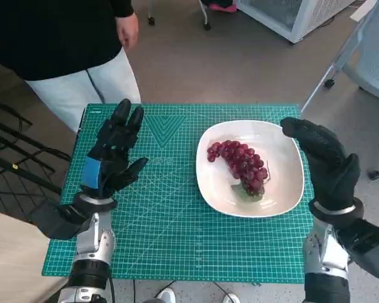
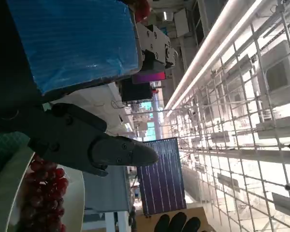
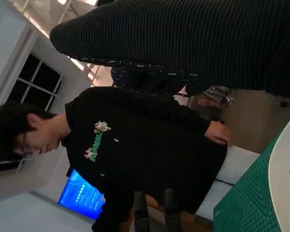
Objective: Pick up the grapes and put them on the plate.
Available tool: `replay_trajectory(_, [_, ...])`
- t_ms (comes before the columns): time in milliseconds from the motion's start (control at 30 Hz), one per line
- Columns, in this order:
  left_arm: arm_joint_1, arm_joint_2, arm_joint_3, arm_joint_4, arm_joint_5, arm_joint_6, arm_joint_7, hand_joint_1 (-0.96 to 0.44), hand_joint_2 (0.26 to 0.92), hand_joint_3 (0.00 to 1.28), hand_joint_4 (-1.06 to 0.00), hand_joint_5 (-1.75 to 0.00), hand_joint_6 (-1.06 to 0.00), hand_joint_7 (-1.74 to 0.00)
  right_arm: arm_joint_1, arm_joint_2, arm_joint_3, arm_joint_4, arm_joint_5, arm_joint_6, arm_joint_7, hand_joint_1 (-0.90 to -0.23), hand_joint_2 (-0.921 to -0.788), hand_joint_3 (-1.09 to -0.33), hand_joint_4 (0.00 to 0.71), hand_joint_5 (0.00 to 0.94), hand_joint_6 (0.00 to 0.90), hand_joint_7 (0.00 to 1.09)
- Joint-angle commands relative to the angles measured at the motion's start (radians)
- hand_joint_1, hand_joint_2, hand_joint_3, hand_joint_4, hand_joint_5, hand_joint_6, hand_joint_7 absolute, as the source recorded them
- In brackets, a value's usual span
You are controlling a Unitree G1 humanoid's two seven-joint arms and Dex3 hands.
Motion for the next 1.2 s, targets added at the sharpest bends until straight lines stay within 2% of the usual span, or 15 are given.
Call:
replay_trajectory(33, [0.012,0.000,-0.005,-0.018,0.008,0.007,0.004,-0.22,0.921,0.13,-0.28,-0.02,-0.33,-0.03,0.008,0.001,-0.003,0.016,0.009,0.010,0.009,-0.547,-0.921,-0.624,0.179,0.004,0.003,0.38])
replay_trajectory(1200, [0.014,-0.024,-0.032,-0.034,0.012,0.039,-0.007,-0.31,0.921,0.24,-0.26,0.00,-0.34,-0.01,0.003,0.016,-0.007,0.035,-0.002,0.000,-0.006,-0.531,-0.921,-0.631,0.181,0.002,0.001,0.37])
